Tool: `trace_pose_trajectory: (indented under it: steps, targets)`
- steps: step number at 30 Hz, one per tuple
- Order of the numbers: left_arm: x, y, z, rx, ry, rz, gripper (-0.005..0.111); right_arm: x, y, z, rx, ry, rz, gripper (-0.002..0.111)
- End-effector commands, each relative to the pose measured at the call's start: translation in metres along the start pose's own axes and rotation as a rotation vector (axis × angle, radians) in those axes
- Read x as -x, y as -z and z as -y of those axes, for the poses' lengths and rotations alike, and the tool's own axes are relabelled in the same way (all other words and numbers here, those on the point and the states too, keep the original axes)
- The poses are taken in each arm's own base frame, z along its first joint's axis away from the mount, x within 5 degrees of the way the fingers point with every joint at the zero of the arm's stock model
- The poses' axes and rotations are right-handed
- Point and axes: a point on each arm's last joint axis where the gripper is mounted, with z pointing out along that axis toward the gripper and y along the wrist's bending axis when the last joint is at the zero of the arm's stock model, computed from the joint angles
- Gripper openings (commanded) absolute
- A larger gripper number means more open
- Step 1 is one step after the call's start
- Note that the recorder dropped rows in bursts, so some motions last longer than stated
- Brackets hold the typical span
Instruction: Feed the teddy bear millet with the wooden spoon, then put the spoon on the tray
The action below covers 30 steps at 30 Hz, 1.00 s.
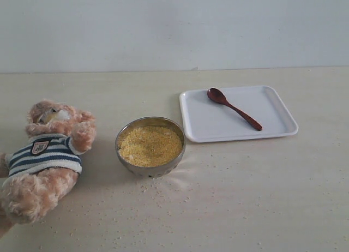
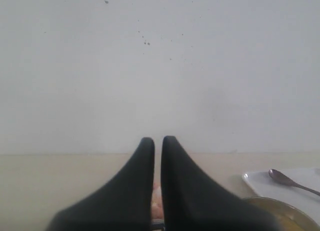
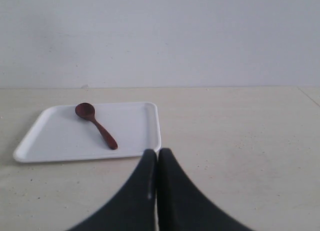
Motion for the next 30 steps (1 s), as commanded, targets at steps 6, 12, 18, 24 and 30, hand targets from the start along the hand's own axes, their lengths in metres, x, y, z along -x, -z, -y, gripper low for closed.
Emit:
trace_pose_trajectory:
  steps: [6, 12, 18, 24, 30]
  targets:
    - [-0.006, 0.000, -0.008, 0.075, -0.167, -0.012, 0.005, -0.001, 0.000, 0.000, -0.003, -0.005, 0.006, 0.000]
    - [-0.017, -0.002, -0.013, 0.119, -0.092, 0.136, 0.005, -0.001, 0.000, 0.000, -0.003, -0.002, 0.006, 0.000]
    - [-0.025, -0.003, -0.013, 0.112, -0.083, 0.051, 0.005, -0.001, 0.000, 0.000, -0.003, -0.004, 0.006, 0.000]
    - [-0.026, -0.003, -0.013, 0.111, -0.084, 0.032, 0.005, -0.001, 0.000, 0.000, -0.003, -0.002, 0.006, 0.000]
    - [-0.026, -0.003, -0.013, 0.111, -0.084, 0.032, 0.005, -0.001, 0.000, 0.000, -0.003, -0.002, 0.006, 0.000]
